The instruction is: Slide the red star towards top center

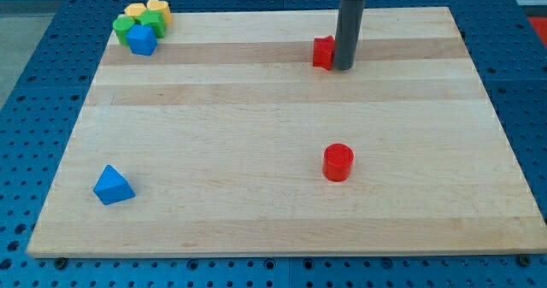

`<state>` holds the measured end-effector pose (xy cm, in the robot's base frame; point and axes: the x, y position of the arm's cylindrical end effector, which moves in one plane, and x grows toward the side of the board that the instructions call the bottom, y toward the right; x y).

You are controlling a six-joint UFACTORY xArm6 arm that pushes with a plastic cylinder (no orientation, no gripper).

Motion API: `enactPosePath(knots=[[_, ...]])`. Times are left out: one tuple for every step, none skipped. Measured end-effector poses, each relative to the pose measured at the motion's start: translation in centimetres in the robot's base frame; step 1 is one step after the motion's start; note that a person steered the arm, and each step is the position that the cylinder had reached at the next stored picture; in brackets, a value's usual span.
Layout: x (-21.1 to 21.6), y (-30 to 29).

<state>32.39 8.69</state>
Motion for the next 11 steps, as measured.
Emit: enactPosePath(knots=[[0.2,-2.1],[0.3,-4.3],[0.1,-6.4],[-0.9,-7.8],[-2.5,-8.1],[-3.8,-6.0],[-4.3,-4.0],[-4.3,-3.7],[-4.1,-2.9],[-3.6,0.1],[-3.7,3.1]])
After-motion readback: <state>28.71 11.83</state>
